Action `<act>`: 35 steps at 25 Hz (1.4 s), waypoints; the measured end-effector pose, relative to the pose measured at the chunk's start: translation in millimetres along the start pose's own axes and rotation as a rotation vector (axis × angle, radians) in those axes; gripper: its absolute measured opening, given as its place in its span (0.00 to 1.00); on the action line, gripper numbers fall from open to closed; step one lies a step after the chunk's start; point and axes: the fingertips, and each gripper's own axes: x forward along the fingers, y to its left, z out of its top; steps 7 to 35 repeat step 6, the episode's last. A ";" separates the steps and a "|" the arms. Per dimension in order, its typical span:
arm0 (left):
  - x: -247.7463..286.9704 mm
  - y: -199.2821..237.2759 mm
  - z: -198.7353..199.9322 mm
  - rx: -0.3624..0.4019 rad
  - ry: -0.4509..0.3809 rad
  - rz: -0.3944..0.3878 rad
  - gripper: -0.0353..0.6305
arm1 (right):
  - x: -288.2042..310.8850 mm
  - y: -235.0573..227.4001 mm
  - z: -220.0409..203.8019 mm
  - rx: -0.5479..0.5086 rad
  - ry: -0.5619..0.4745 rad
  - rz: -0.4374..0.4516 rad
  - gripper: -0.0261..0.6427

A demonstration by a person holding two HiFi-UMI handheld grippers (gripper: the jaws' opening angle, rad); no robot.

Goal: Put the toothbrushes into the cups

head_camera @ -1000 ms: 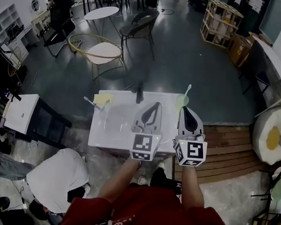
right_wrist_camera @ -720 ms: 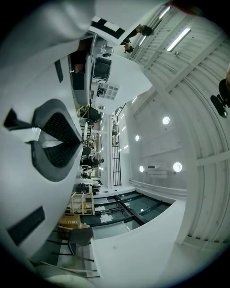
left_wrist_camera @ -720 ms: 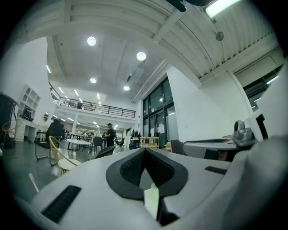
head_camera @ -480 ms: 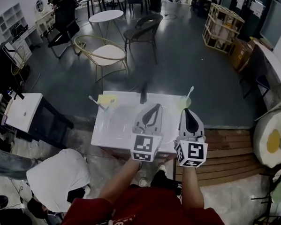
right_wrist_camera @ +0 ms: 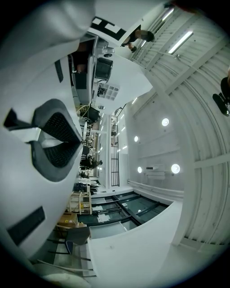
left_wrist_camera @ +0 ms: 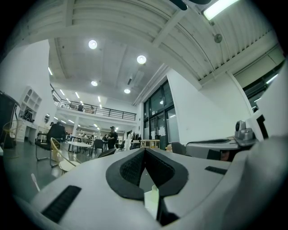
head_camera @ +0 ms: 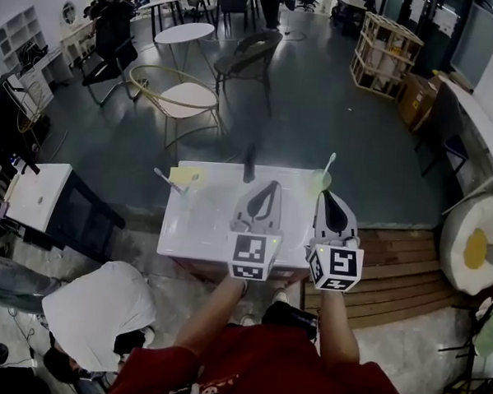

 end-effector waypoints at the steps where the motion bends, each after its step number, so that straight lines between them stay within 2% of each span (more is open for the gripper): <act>1: -1.1 0.4 0.7 0.001 -0.002 0.001 0.09 | -0.5 0.6 0.3 -0.001 -0.001 0.000 0.08; 35: -4.3 2.3 4.6 0.012 -0.010 0.000 0.09 | -2.1 1.4 5.9 -0.004 -0.016 -0.008 0.08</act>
